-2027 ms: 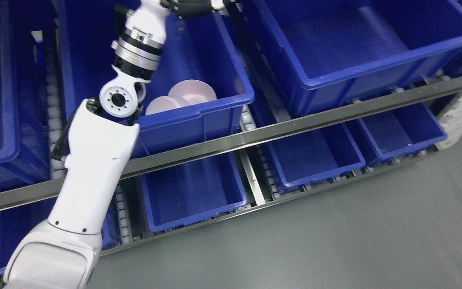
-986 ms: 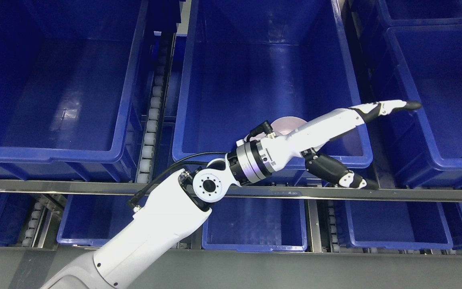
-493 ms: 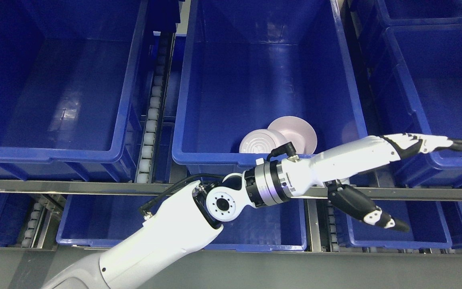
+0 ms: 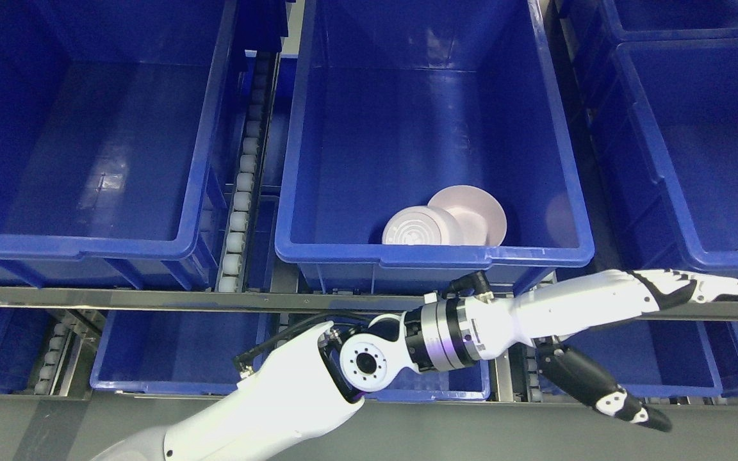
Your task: Stack pink IKEA bowls on left shelf middle
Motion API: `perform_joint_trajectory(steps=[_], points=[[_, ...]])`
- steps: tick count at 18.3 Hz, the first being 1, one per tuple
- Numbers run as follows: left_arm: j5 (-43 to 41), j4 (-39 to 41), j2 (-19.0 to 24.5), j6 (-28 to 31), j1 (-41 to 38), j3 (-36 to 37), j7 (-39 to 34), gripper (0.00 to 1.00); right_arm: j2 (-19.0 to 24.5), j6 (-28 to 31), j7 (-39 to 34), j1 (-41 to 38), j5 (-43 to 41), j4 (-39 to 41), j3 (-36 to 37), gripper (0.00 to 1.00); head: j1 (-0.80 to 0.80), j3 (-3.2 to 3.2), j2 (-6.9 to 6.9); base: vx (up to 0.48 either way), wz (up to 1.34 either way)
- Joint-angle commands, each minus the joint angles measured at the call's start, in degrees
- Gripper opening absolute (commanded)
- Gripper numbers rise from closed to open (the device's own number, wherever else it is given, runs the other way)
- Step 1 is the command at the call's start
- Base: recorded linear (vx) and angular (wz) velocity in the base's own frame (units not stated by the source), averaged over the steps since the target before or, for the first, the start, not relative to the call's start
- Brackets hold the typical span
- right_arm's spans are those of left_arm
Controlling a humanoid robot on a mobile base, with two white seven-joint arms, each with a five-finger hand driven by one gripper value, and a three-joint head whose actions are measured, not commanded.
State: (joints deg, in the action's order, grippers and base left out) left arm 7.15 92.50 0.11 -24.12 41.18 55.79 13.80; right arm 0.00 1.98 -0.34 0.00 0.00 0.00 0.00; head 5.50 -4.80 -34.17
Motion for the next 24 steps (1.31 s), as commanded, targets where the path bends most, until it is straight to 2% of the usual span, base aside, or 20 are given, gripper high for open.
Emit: perform_joint_trajectory(steps=[1,24], points=[[0.4,2.1,0.9,0.0,-1.5,-1.7,0.1,1.00,-1.0,0.0,0.0,-1.7,0.0,1.9,0.7,1.00,0.00,0.00,0.00,0.000,0.00],[0.4,2.1,0.9,-0.1,-3.1,-5.5,-0.3,1.00,-1.0,0.0,0.0,-1.7,0.0,1.9,0.7,1.00,0.00,0.00,0.00,-0.005,-0.01]])
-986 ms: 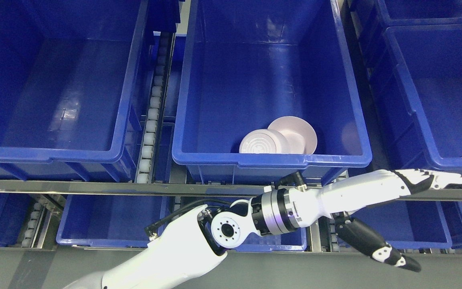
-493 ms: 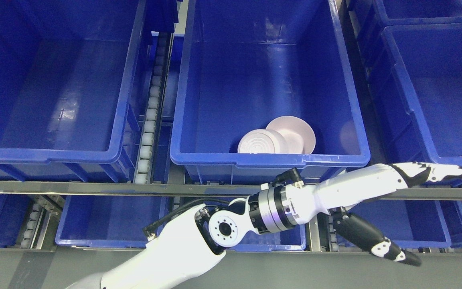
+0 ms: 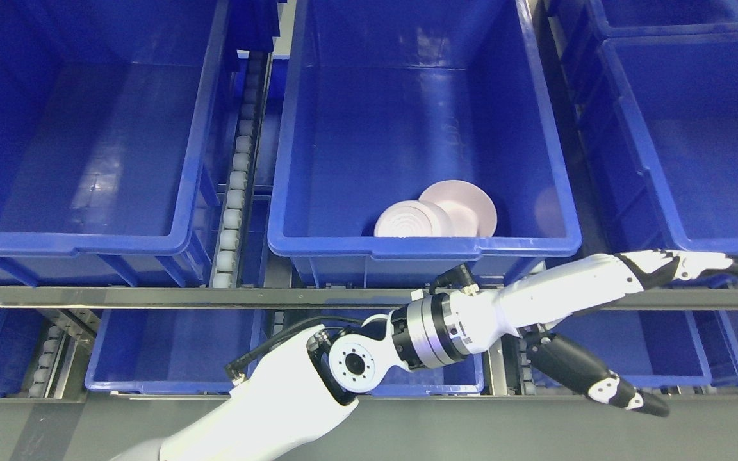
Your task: Stack pink IKEA bowls on left shelf middle
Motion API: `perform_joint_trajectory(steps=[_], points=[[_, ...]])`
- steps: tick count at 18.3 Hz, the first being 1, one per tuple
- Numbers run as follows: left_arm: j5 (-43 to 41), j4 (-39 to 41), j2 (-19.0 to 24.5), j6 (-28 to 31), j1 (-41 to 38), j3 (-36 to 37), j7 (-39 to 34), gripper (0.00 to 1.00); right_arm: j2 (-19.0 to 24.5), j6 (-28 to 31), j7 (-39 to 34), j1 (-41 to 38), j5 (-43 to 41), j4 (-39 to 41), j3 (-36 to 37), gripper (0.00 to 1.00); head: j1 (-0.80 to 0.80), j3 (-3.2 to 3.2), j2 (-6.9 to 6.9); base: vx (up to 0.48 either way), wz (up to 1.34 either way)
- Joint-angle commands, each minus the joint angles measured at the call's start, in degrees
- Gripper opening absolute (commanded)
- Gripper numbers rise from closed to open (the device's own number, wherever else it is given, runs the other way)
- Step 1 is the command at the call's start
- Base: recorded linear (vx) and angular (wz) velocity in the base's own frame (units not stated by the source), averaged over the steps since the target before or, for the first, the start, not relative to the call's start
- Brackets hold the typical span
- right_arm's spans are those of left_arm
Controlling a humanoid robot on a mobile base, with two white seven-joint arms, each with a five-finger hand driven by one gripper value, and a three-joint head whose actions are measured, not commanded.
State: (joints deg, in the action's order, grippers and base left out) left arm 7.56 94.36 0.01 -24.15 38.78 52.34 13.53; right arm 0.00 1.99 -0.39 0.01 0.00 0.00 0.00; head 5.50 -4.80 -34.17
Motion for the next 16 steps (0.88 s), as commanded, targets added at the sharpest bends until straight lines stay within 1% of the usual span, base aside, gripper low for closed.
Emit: perform_joint_trajectory(steps=[1,6,10,13,16], points=[[0.0,0.2,1.0,0.0,-0.8,-2.1,0.0,1.00,-1.0,-0.1,0.0,-1.7,0.0,1.9,0.6,1.00,0.00,0.00,0.00,-0.073,-0.13],[0.0,0.2,1.0,-0.2,-3.6,-2.1,-0.1,1.00,-1.0,0.0,0.0,-1.7,0.0,1.9,0.6,1.00,0.00,0.00,0.00,-0.119,-0.19],[0.0,0.2,1.0,-0.3,-9.4,-3.6,-0.1,1.00,-1.0,0.0,0.0,-1.7,0.0,1.9,0.7,1.00,0.00,0.00,0.00,-0.163,-0.12],[-0.1,0.1,1.0,-0.3,-19.7,-6.3,0.1,1.00,-1.0,0.0,0.0,-1.7,0.0,1.9,0.6,1.00,0.00,0.00,0.01,-0.158,0.14],[0.0,-0.1,1.0,-0.3,-28.7,-13.7,0.4,1.00,-1.0,0.0,0.0,-1.7,0.0,1.9,0.6,1.00,0.00,0.00,0.01,-0.158,0.34]])
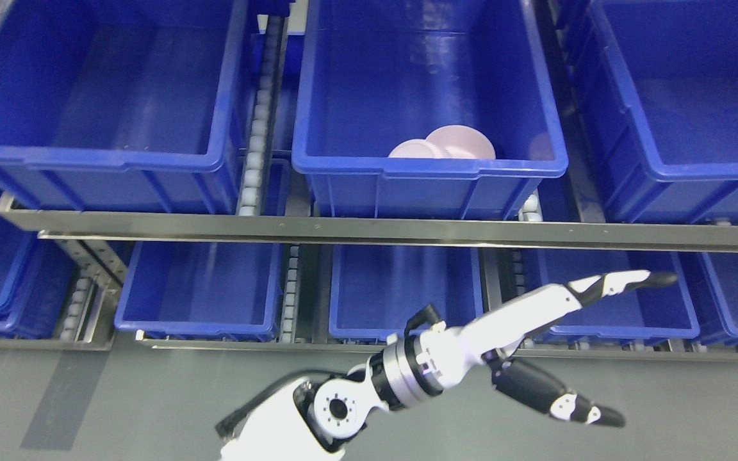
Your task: Stack pink IKEA bowls on left shelf middle
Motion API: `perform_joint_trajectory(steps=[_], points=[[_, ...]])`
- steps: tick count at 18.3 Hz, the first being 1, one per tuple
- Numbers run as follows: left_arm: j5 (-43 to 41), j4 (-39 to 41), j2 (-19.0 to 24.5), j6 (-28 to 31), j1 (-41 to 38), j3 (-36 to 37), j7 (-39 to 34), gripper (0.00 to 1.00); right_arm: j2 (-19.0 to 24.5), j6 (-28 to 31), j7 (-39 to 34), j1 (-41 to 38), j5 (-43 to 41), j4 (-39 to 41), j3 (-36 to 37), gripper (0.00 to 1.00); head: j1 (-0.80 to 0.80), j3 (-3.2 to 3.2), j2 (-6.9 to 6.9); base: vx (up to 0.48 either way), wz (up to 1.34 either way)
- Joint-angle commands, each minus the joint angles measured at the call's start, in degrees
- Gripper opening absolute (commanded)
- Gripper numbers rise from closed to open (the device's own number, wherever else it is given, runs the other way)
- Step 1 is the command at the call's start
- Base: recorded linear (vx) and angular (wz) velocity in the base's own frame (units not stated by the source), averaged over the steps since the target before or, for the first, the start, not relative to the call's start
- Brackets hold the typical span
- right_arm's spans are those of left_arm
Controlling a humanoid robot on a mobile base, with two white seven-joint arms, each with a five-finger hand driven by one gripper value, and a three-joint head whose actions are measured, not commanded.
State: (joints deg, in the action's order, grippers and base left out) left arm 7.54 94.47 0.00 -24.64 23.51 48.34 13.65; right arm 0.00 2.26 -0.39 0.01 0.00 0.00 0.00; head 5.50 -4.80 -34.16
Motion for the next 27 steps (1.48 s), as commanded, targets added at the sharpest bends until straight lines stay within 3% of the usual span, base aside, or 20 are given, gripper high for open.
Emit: perform_joint_trajectory(steps=[1,8,12,19,27], points=[[0.0,-0.2,1.0,0.1,-15.6,-12.7,0.3,1.00,-1.0,-0.2,0.0,-1.7,0.0,1.9,0.6,1.00,0.00,0.00,0.00,-0.153,0.31],[0.0,-4.5,1.0,0.6,-19.4,-42.0,-0.7,1.00,-1.0,-0.3,0.0,-1.7,0.0,1.9,0.6,1.00,0.00,0.00,0.00,-0.149,-0.02],[0.0,-5.1,1.0,4.9,-19.5,-53.5,-7.1,1.00,-1.0,-0.2,0.0,-1.7,0.0,1.9,0.6,1.00,0.00,0.00,0.00,-0.159,-0.16],[0.0,-4.6,1.0,4.5,-16.8,-60.6,-7.2,1.00,-1.0,-0.2,0.0,-1.7,0.0,1.9,0.7,1.00,0.00,0.00,0.01,-0.147,-0.12],[-0.1,-4.9,1.0,9.3,-11.8,-67.4,-6.8,1.00,-1.0,-0.3,0.0,-1.7,0.0,1.9,0.6,1.00,0.00,0.00,0.01,-0.061,-0.01]])
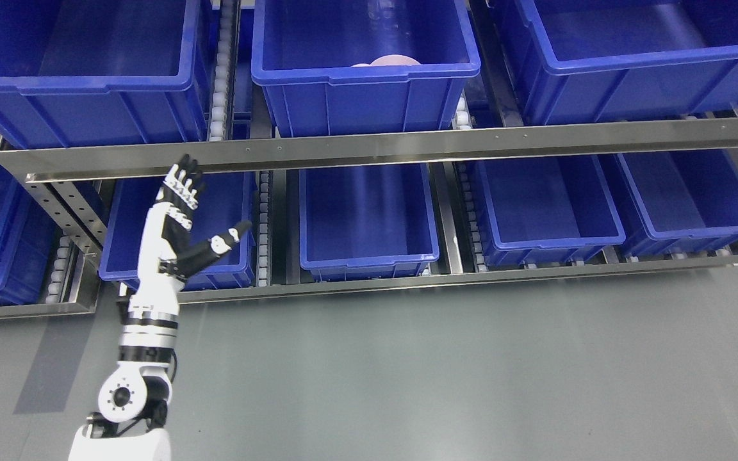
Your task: Stack pink IKEA bowls on left shelf middle
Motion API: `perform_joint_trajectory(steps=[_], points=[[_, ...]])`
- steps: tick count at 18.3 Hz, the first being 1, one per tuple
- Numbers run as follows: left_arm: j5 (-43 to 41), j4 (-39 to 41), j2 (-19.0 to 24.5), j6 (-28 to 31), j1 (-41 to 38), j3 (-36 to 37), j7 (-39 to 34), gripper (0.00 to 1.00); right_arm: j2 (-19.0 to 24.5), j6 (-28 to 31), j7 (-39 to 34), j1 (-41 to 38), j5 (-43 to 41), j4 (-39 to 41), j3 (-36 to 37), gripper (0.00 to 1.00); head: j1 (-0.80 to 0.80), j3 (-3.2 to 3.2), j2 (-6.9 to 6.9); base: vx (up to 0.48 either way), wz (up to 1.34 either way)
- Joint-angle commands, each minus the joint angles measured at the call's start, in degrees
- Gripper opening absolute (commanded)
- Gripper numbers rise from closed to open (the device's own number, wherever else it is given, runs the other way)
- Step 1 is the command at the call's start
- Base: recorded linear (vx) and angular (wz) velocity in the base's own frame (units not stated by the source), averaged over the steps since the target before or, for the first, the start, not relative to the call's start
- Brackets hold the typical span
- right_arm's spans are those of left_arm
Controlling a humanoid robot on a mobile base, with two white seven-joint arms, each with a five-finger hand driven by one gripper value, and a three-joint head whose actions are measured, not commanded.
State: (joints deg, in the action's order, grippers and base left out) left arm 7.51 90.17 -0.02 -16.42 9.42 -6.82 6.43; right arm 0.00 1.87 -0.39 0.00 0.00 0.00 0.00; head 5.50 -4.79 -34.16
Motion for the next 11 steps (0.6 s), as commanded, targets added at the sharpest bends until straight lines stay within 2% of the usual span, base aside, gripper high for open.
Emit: perform_joint_trajectory(steps=[1,11], points=[[0.0,-0.6,1.0,1.0,2.3,-12.1,0.4,1.00,-1.0,0.1,0.0,-1.7,0.0,1.9,0.6,1.00,0.00,0.00,0.00,-0.022,0.00],[0.0,-0.7,1.0,1.1,2.3,-9.9,0.6,1.00,-1.0,0.1,0.0,-1.7,-0.1,1.9,0.6,1.00,0.00,0.00,0.00,-0.002,0.00]])
